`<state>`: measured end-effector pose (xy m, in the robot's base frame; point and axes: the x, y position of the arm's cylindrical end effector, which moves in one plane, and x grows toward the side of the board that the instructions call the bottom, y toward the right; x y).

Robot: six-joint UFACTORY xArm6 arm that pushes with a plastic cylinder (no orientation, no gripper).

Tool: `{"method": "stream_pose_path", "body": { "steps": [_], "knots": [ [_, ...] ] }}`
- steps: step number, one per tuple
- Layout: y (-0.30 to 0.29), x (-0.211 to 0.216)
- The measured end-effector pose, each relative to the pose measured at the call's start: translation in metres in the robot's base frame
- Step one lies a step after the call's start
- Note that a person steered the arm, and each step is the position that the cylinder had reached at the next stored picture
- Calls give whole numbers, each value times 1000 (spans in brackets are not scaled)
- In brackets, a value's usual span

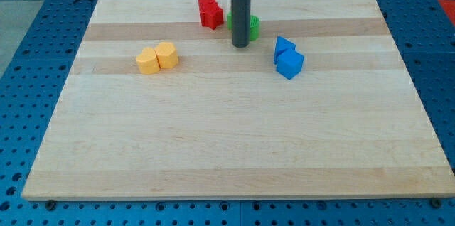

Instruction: Push blue triangle right a bit

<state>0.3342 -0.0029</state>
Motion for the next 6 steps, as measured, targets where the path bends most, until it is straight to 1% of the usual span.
{"method": "stream_pose_path", "body": {
  "steps": [1,2,3,4,5,6],
  "knots": [
    [-23,-1],
    [-15,4],
    [41,8],
    [84,2],
    [112,-11],
    [113,-22]
  ]
}}
